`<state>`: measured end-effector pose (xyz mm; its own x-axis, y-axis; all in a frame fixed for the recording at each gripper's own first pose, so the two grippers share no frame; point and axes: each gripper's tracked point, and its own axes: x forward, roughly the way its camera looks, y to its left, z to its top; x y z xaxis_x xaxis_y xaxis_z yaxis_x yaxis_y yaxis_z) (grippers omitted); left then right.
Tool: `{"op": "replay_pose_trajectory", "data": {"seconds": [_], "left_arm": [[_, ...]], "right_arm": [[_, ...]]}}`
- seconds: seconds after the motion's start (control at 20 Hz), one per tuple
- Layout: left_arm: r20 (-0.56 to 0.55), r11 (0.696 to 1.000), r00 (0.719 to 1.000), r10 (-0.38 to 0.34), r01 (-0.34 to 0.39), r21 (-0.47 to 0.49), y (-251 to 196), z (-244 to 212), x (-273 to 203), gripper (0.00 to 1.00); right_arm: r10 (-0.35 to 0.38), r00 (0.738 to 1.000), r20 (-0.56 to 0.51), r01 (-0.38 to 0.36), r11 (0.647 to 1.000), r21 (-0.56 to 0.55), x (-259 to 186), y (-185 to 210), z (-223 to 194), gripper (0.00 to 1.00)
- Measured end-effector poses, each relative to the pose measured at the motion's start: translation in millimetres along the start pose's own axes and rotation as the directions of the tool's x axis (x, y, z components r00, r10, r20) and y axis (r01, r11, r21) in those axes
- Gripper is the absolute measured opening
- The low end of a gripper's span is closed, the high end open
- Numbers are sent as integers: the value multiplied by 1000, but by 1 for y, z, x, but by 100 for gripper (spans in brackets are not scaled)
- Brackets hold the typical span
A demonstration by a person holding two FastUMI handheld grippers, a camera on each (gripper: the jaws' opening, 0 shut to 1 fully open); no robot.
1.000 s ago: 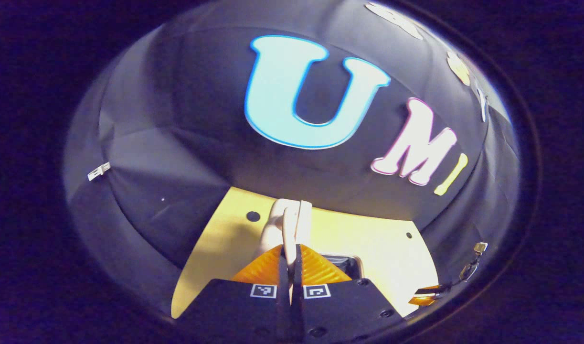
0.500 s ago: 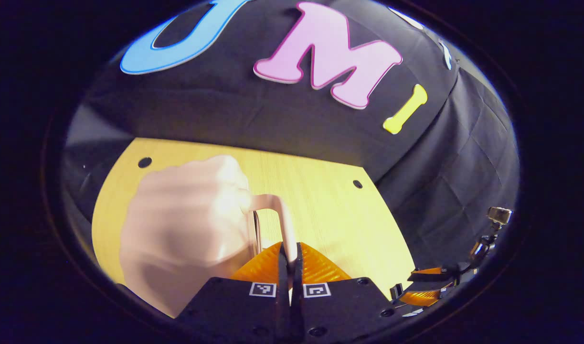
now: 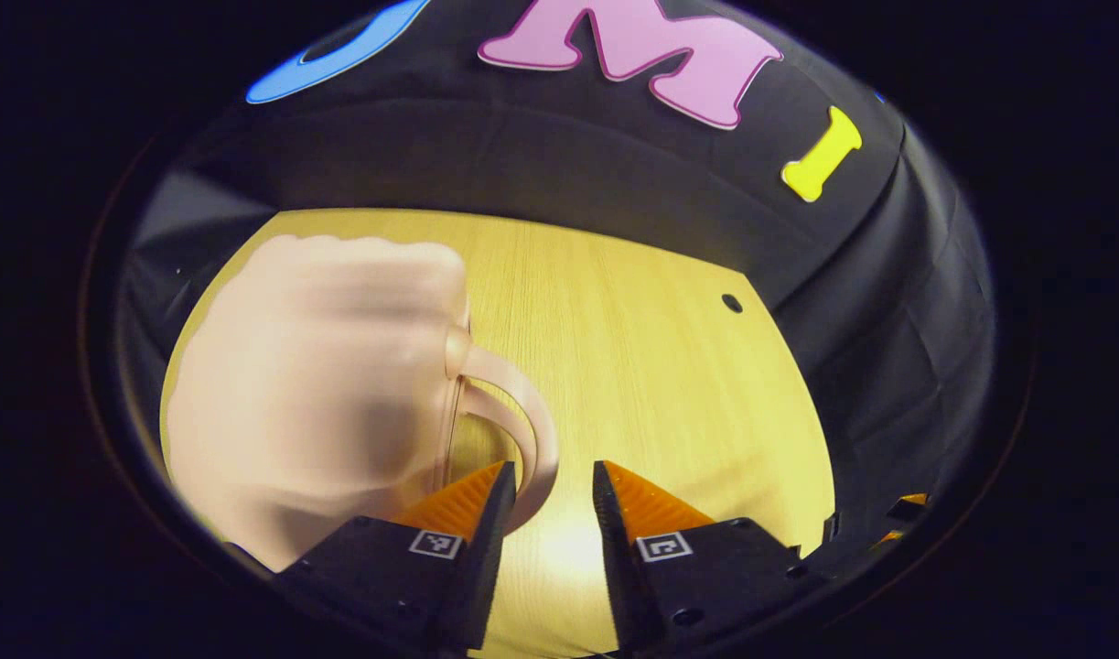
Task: First open the suitcase, pack the skin care products into it, and then close the suitcase.
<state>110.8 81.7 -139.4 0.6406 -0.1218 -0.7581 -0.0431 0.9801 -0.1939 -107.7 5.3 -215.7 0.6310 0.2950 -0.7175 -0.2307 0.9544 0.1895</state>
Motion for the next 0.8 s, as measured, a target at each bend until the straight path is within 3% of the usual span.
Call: {"op": "replay_pose_trajectory", "data": {"seconds": [0.05,0.1,0.2,0.25,0.4,0.5,0.65,0.8], "left_arm": [[91,999,995,37,-38,1,-5,15,-22,62],[164,998,985,55,-58,12,-12,23,-45,79],[313,993,947,74,-100,68,-36,42,-110,94],[390,988,918,75,-121,93,-48,53,-145,96],[599,983,800,33,-135,126,-87,82,-243,96],[696,977,716,40,-176,124,-94,90,-292,96],[777,957,626,63,-258,131,-91,88,-337,96],[821,937,568,48,-311,161,-92,88,-361,96]], "right_arm": [[-1,999,41,2,1000,-31,-7,-6,13,89],[5,997,83,0,998,-60,-12,-8,26,90],[16,987,160,4,992,-128,-25,-5,60,96],[16,979,205,18,987,-161,-30,-3,80,98],[25,915,403,72,972,-224,-54,18,156,98],[-10,861,508,123,974,-188,-70,33,193,98],[-9,790,613,131,979,-154,-94,66,228,97],[11,764,645,158,966,-204,-107,83,243,94]]}}
